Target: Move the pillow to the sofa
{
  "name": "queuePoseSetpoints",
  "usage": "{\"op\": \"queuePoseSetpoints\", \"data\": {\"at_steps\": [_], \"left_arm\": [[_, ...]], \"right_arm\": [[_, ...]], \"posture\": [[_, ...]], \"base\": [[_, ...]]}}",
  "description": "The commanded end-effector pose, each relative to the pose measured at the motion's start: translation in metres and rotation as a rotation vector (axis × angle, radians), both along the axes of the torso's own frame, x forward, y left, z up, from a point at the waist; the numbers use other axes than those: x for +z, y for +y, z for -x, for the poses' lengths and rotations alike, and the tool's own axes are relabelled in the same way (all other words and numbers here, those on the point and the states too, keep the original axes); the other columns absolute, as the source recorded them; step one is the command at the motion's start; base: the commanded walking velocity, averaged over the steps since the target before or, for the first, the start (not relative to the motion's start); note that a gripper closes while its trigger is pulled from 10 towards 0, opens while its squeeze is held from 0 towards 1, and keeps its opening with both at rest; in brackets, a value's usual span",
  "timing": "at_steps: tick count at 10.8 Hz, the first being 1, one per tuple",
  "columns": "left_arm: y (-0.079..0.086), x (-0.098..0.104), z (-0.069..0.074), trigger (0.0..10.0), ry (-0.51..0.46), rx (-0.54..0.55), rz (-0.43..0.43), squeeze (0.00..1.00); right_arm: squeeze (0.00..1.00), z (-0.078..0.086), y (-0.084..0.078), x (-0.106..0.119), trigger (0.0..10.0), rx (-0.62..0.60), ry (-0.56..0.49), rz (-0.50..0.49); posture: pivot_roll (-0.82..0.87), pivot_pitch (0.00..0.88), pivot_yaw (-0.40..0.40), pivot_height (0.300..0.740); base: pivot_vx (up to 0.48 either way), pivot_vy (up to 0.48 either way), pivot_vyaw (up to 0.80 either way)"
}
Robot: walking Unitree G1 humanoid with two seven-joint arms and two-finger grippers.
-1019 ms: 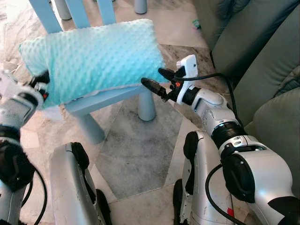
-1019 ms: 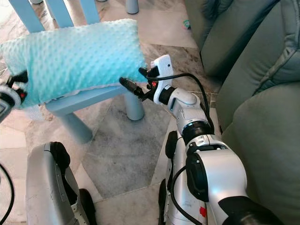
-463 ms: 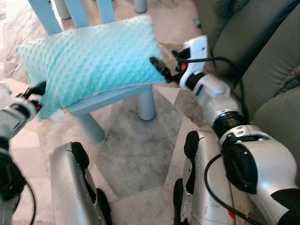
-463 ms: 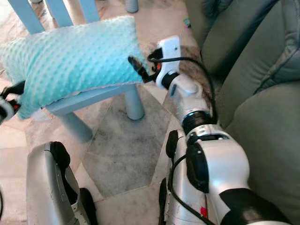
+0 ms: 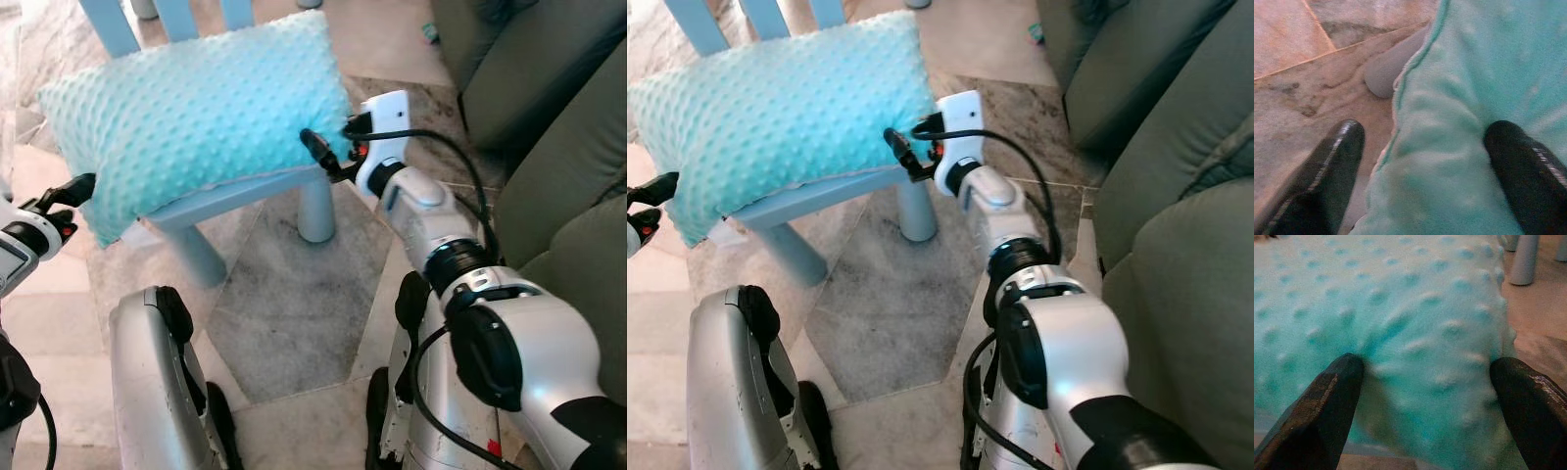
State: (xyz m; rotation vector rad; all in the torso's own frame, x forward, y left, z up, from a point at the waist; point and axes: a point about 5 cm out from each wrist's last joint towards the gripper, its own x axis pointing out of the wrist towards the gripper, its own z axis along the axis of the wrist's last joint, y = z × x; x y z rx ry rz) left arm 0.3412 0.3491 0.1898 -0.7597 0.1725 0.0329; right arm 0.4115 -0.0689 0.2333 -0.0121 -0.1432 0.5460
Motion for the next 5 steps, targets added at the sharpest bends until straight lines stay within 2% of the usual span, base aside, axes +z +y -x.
{"op": "queuePoseSetpoints", "data": {"at_steps": [1, 2, 3, 5], "left_arm": [[0.003, -0.010, 0.007, 0.0, 0.049, -0.022, -0.022, 0.00], [0.005, -0.011, 0.010, 0.0, 0.053, -0.038, -0.034, 0.00], [0.007, -0.013, 0.012, 0.0, 0.061, -0.032, -0.034, 0.00], [0.005, -0.015, 0.012, 0.0, 0.059, -0.045, -0.028, 0.00]], "right_arm": [[0.00, 0.000, 0.004, -0.002, 10.0, -0.020, -0.012, 0.041], [0.00, -0.001, 0.001, 0.006, 10.0, -0.081, -0.065, 0.078], [0.00, -0.002, 0.000, 0.011, 10.0, -0.095, -0.080, 0.074], [0.00, -0.004, -0.003, 0.008, 10.0, -0.119, -0.049, 0.057]], "posture": [[0.19, 0.405, -0.015, 0.344], [0.19, 0.401, -0.017, 0.344], [0.19, 0.399, -0.017, 0.344], [0.19, 0.395, -0.018, 0.344]], "base": [[0.000, 0.000, 0.00], [0.000, 0.000, 0.00], [0.000, 0.000, 0.00], [0.000, 0.000, 0.00]]}}
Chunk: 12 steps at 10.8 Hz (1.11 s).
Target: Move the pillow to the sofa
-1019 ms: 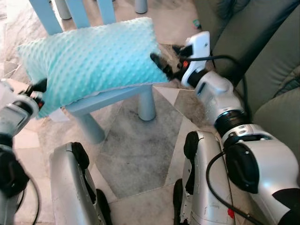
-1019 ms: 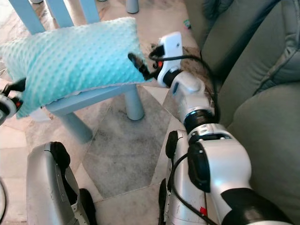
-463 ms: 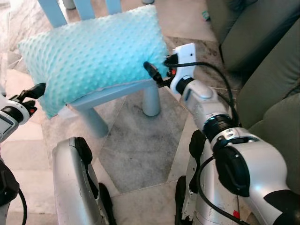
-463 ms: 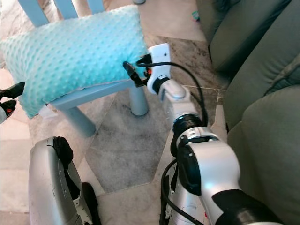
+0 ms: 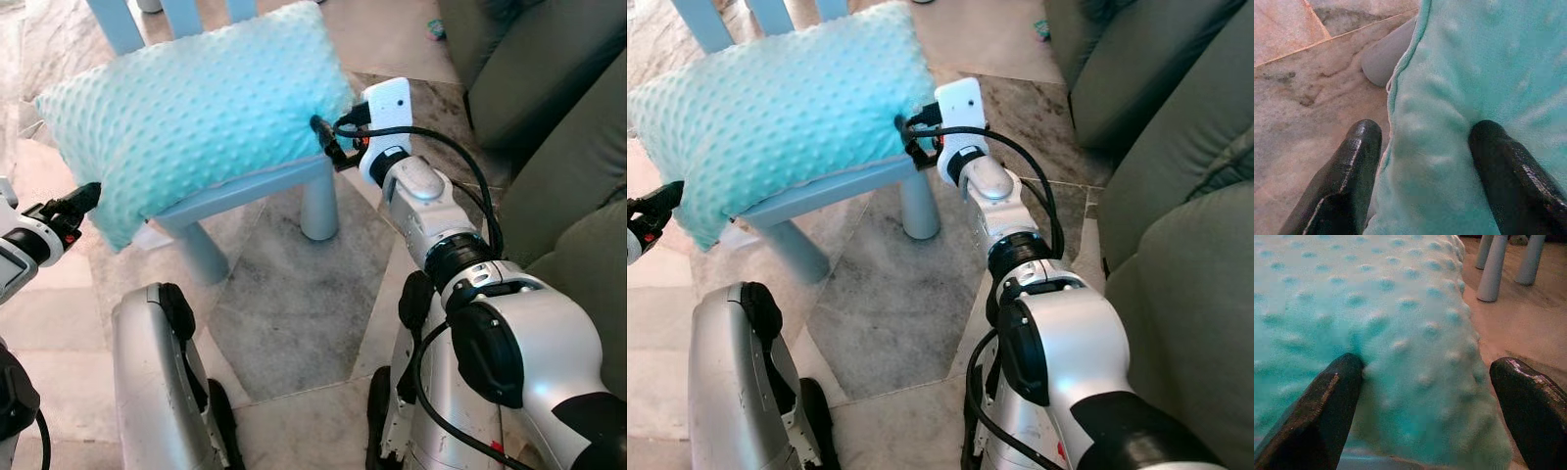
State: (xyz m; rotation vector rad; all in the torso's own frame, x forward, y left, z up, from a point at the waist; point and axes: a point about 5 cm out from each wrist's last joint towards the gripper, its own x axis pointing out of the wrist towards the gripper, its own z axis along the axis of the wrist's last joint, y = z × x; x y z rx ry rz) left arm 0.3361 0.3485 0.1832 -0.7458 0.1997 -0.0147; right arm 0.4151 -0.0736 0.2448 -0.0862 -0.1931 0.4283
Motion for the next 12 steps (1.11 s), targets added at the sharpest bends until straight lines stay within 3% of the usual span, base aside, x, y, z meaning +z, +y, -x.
{"op": "queuePoseSetpoints", "data": {"at_steps": [1, 3, 4, 8, 12], "left_arm": [[0.006, -0.008, 0.007, 0.0, 0.050, 0.011, -0.027, 0.00], [0.008, -0.009, 0.008, 0.0, 0.051, 0.016, -0.034, 0.00], [0.008, -0.009, 0.009, 0.0, 0.053, 0.015, -0.037, 0.00], [0.008, -0.010, 0.008, 0.0, 0.048, 0.019, -0.071, 0.00], [0.011, -0.011, 0.008, 0.0, 0.047, 0.065, -0.100, 0.00]], "right_arm": [[0.00, 0.000, 0.004, -0.006, 10.0, 0.020, 0.059, -0.034], [0.00, 0.002, 0.011, -0.015, 10.0, 0.067, 0.140, -0.119], [0.00, 0.004, 0.016, -0.020, 0.0, 0.087, 0.176, -0.163], [0.00, 0.007, 0.024, -0.028, 0.0, 0.156, 0.240, -0.282], [0.00, 0.012, 0.026, -0.042, 0.0, 0.209, 0.273, -0.251]], "posture": [[0.19, 0.398, -0.016, 0.344], [0.20, 0.399, -0.015, 0.344], [0.21, 0.401, -0.016, 0.344], [0.21, 0.399, -0.013, 0.344], [0.20, 0.397, -0.014, 0.344]], "base": [[0.000, 0.000, 0.00], [0.000, 0.000, 0.00], [0.000, 0.000, 0.00], [0.000, 0.000, 0.00], [0.000, 0.000, 0.00]]}}
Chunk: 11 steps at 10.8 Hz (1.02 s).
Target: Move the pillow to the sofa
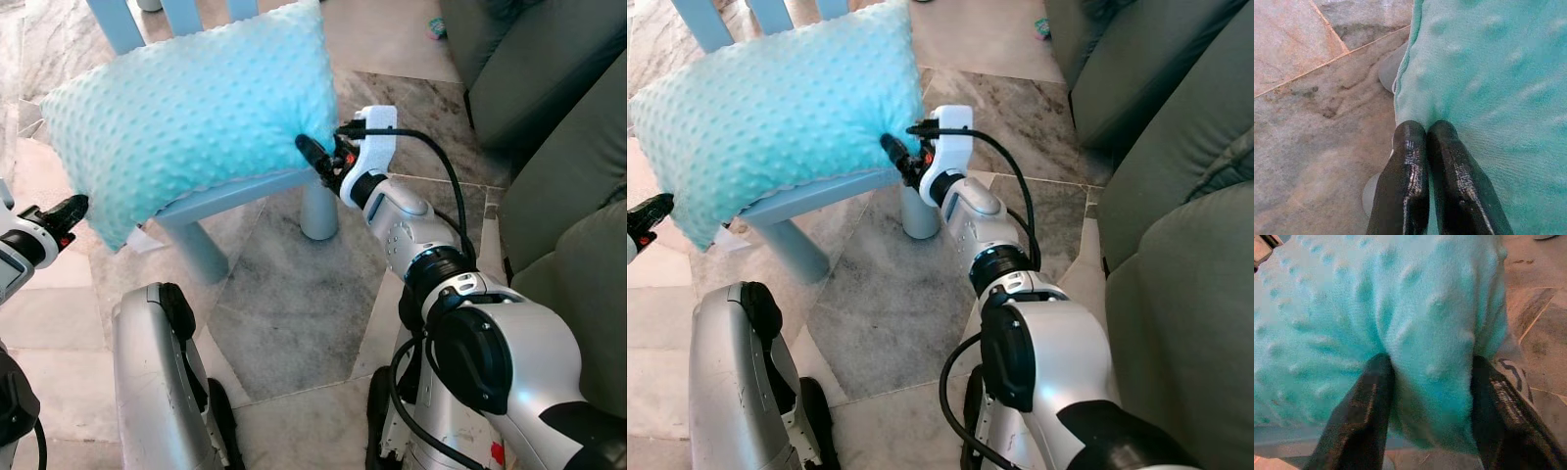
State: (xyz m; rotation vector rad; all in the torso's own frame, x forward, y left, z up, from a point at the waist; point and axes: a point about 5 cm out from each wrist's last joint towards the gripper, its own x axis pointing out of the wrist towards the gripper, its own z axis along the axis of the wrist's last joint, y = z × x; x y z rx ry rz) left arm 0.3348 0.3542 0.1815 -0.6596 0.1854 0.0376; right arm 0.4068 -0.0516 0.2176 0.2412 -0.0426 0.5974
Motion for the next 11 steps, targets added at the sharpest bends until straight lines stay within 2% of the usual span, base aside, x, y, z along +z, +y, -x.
{"op": "queuePoseSetpoints", "data": {"at_steps": [1, 5, 6, 7, 8, 10, 11], "left_arm": [[0.006, -0.010, 0.007, 0.0, 0.042, 0.028, -0.006, 0.00], [-0.002, -0.013, 0.000, 0.0, 0.035, 0.057, -0.020, 0.00], [0.000, -0.005, -0.006, 0.0, -0.017, 0.151, -0.178, 0.00], [0.001, 0.002, -0.008, 0.0, -0.054, 0.202, -0.275, 0.00], [-0.003, 0.006, -0.011, 0.0, -0.084, 0.211, -0.320, 0.00], [-0.021, 0.021, -0.013, 0.0, -0.256, 0.254, -0.468, 0.00], [-0.026, 0.026, -0.011, 0.0, -0.319, 0.278, -0.508, 0.00]], "right_arm": [[0.00, 0.004, 0.003, -0.015, 0.0, 0.023, 0.051, 0.021], [0.00, 0.004, 0.003, -0.015, 0.0, 0.035, 0.048, 0.020], [0.00, 0.004, 0.002, -0.016, 0.0, 0.040, 0.047, 0.019], [0.00, 0.004, 0.001, -0.016, 0.0, 0.042, 0.043, 0.019], [0.00, 0.004, 0.000, -0.014, 0.0, 0.041, 0.034, 0.014], [0.00, 0.001, -0.009, -0.001, 0.0, 0.028, -0.032, -0.018], [0.00, 0.000, -0.011, 0.004, 0.0, 0.033, -0.059, -0.028]], "posture": [[0.20, 0.397, -0.014, 0.344], [0.19, 0.402, -0.012, 0.344], [0.19, 0.403, -0.012, 0.344], [0.19, 0.403, -0.012, 0.344], [0.18, 0.406, -0.012, 0.344], [0.16, 0.398, -0.015, 0.344], [0.15, 0.391, -0.015, 0.344]], "base": [[0.000, 0.000, 0.00], [0.000, 0.000, 0.00], [0.000, 0.000, 0.00], [0.000, 0.000, 0.00], [0.000, 0.000, 0.00], [0.000, 0.000, 0.00], [0.000, 0.000, 0.00]]}}
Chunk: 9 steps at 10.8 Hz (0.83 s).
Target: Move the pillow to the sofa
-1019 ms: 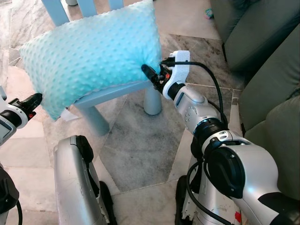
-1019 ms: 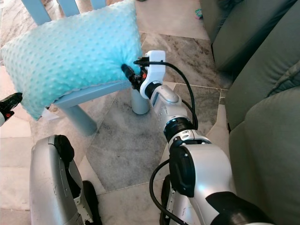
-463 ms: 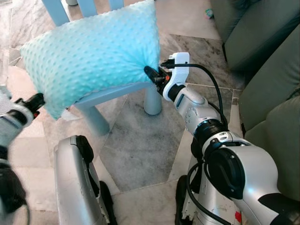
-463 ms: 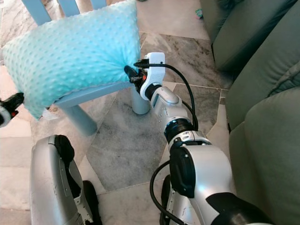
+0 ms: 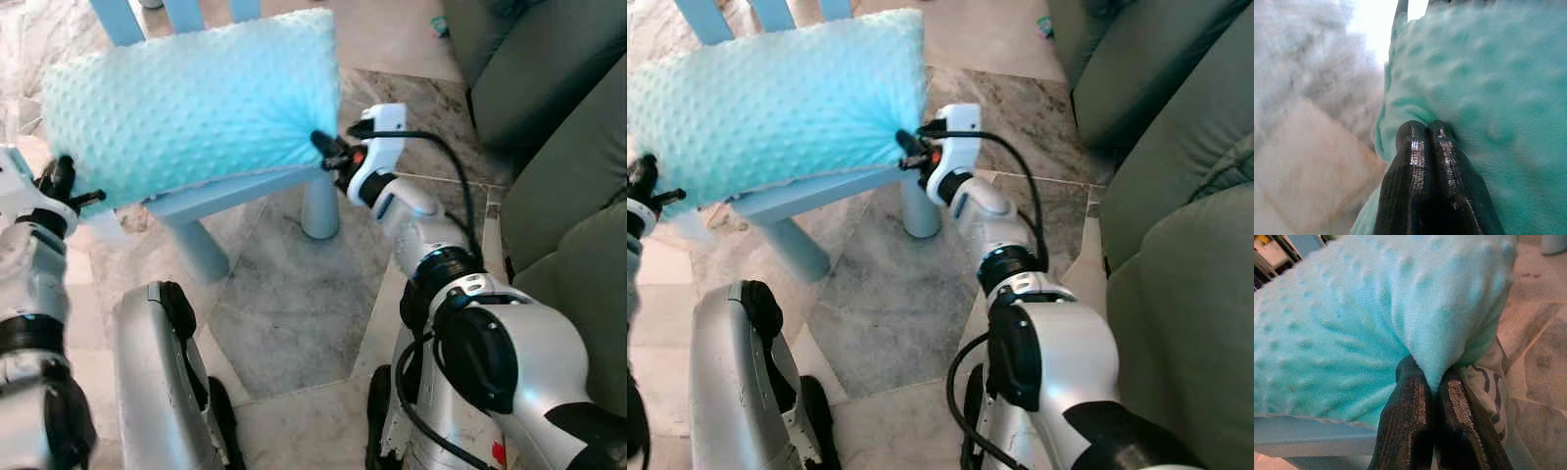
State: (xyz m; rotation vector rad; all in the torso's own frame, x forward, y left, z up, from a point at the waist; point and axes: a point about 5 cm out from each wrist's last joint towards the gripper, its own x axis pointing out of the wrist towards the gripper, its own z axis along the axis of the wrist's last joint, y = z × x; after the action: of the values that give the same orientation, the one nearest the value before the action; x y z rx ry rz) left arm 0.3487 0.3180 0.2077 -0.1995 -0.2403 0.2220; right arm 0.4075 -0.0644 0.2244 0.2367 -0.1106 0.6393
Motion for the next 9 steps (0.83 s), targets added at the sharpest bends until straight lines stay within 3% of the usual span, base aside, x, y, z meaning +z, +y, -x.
{"op": "queuePoseSetpoints", "data": {"at_steps": [1, 4, 8, 9], "left_arm": [[-0.001, 0.006, 0.006, 0.0, -0.051, 0.024, -0.027, 0.00], [-0.021, 0.015, 0.015, 0.0, -0.138, 0.010, -0.041, 0.00], [-0.043, 0.015, 0.036, 0.0, -0.151, 0.013, -0.013, 0.00], [-0.050, 0.001, 0.042, 0.0, -0.102, 0.003, 0.008, 0.00]], "right_arm": [[0.00, 0.001, 0.000, 0.005, 0.0, 0.018, -0.040, -0.023], [0.00, 0.004, -0.005, 0.012, 0.0, 0.066, -0.137, 0.006], [0.00, 0.006, -0.021, 0.000, 0.0, 0.041, -0.131, -0.024], [0.00, 0.008, -0.025, -0.011, 0.0, 0.030, -0.110, -0.029]], "posture": [[0.14, 0.377, -0.016, 0.344], [0.11, 0.335, -0.020, 0.344], [0.09, 0.299, -0.022, 0.344], [0.07, 0.277, -0.028, 0.344]], "base": [[0.000, 0.000, 0.00], [0.000, 0.000, 0.00], [0.000, 0.000, 0.00], [0.000, 0.000, 0.00]]}}
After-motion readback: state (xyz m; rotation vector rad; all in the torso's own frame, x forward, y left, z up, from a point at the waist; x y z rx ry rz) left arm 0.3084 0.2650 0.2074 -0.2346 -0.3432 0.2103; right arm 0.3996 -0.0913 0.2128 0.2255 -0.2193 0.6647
